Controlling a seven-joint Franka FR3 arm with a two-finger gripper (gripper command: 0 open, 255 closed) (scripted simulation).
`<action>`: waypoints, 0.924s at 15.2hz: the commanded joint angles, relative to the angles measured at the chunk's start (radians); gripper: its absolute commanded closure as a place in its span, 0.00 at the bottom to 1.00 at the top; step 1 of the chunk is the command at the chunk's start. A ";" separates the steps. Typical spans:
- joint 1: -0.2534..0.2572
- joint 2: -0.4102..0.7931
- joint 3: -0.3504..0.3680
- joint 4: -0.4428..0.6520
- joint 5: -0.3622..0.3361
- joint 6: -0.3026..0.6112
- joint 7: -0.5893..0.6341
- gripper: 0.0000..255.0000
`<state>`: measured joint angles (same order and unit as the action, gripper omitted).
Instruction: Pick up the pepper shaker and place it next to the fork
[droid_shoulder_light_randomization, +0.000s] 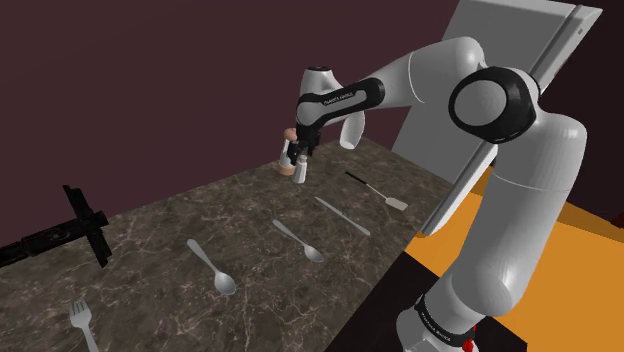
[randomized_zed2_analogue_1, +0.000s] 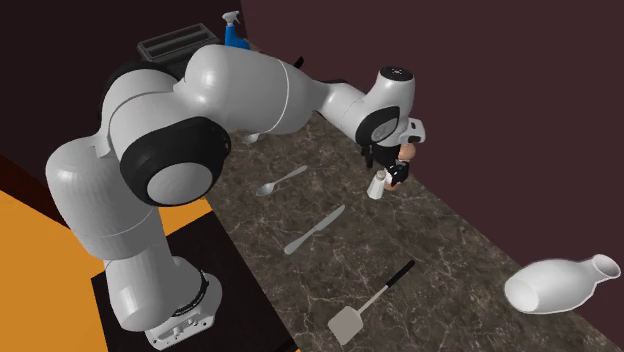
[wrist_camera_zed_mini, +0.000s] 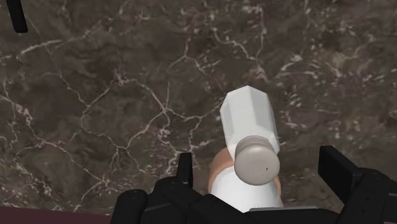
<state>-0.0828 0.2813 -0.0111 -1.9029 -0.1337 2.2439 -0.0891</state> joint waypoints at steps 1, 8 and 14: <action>0.001 0.008 0.000 -0.012 -0.002 0.020 0.005 0.00; 0.001 0.008 0.000 -0.012 -0.002 0.020 0.004 0.00; 0.001 0.008 0.000 -0.012 -0.002 0.020 0.004 1.00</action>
<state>-0.0816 0.2894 -0.0111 -1.9141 -0.1358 2.2639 -0.0847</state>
